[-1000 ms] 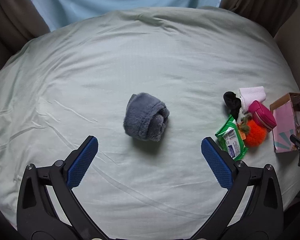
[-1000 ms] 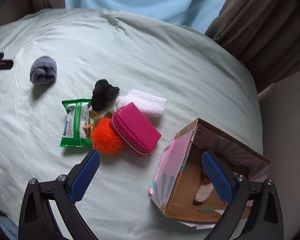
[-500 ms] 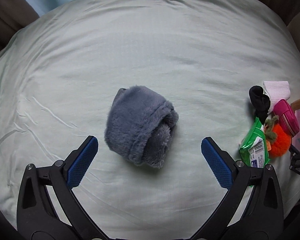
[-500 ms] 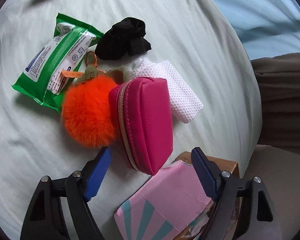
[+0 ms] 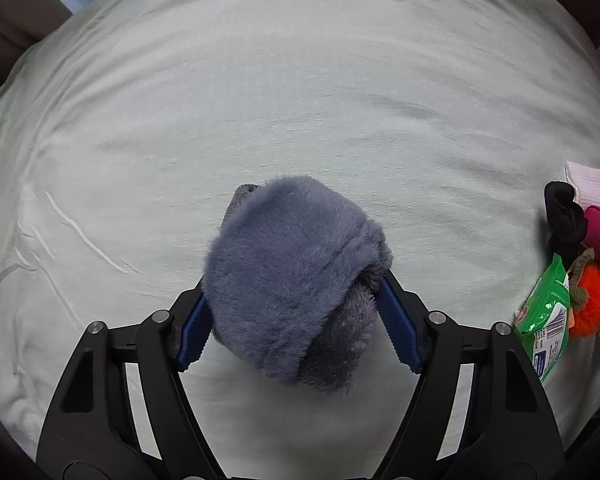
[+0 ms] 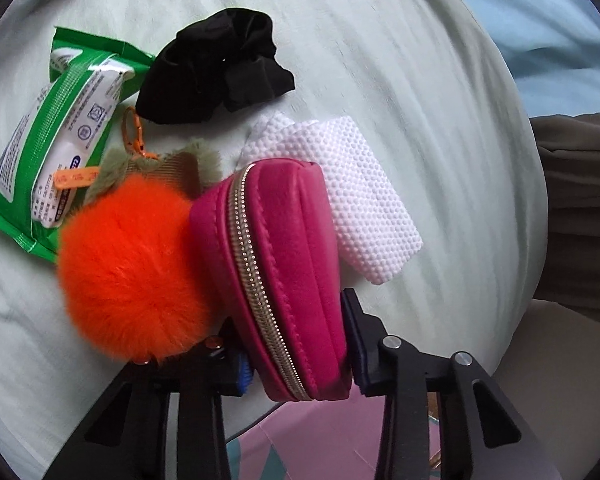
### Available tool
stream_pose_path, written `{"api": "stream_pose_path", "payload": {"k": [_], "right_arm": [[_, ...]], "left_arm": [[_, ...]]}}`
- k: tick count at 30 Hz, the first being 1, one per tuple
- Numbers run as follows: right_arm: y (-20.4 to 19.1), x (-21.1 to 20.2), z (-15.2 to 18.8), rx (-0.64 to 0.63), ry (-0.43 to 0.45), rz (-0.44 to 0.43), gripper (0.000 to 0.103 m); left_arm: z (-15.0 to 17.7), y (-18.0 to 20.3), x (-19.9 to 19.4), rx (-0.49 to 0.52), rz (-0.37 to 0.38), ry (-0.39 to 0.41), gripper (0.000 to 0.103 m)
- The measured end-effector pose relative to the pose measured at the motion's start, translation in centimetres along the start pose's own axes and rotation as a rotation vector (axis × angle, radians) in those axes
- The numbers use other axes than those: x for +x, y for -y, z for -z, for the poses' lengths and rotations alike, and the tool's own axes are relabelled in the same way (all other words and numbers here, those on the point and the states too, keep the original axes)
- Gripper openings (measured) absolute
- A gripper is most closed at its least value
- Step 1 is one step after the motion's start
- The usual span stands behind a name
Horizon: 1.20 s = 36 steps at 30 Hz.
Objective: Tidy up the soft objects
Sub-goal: 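Grasp the grey fuzzy sock with the left tool while the right tool grasps the pink pouch, then carry the sock with the left tool while the right tool carries the pouch to the box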
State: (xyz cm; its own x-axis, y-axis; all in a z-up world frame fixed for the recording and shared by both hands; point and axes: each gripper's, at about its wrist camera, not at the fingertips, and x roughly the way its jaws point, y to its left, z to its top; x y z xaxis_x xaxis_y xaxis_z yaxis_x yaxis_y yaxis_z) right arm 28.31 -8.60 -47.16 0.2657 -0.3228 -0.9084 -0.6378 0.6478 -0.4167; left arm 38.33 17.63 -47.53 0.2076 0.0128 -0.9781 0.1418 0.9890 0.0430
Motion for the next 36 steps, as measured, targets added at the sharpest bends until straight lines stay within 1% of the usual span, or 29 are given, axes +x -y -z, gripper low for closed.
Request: {"api": "stream_pose_path", "payload": {"k": [4,7,12,16,20,24,27,31,36], "right_arm": [[1.4,-0.5,0.0,0.095,0.012,-0.057,0.029],[2.4,-1.1,0.1,0.160,0.019,-0.080,0.028],[4.3,-2.5,0.5,0.254,0.031,-0.105,0.027],[4.5,-4.3,0.9,0.321,0.049,-0.128,0.027],[4.9,-6.8,1.9,0.371,0.077,-0.138,0.027],[5.0,-10.3,3.3,0.424,0.113,-0.148,0.027],[5.8,-12.9,4.4,0.493,0.148,-0.178,0.027],[5.8,-16.4,6.3,0.586,0.182,-0.226,0.027],[7.0,-20.0,8.6,0.689,0.233,-0.270,0.027]], "left_arm": [[0.3,-0.2,-0.6,0.007,0.006,0.010,0.055],[0.7,-0.3,-1.3,0.012,0.009,0.018,0.050],[1.3,-0.5,-2.9,-0.014,0.035,0.031,0.048],[1.7,-0.9,-5.1,-0.024,0.044,0.055,0.048],[2.6,-0.8,-8.4,-0.022,0.054,0.098,0.048],[3.7,-0.5,-12.3,-0.023,0.061,0.145,0.048],[4.4,-0.1,-15.4,-0.011,0.075,0.181,0.048],[5.2,1.9,-19.8,0.037,0.084,0.243,0.048],[6.1,5.5,-24.9,0.096,0.104,0.314,0.048]]}}
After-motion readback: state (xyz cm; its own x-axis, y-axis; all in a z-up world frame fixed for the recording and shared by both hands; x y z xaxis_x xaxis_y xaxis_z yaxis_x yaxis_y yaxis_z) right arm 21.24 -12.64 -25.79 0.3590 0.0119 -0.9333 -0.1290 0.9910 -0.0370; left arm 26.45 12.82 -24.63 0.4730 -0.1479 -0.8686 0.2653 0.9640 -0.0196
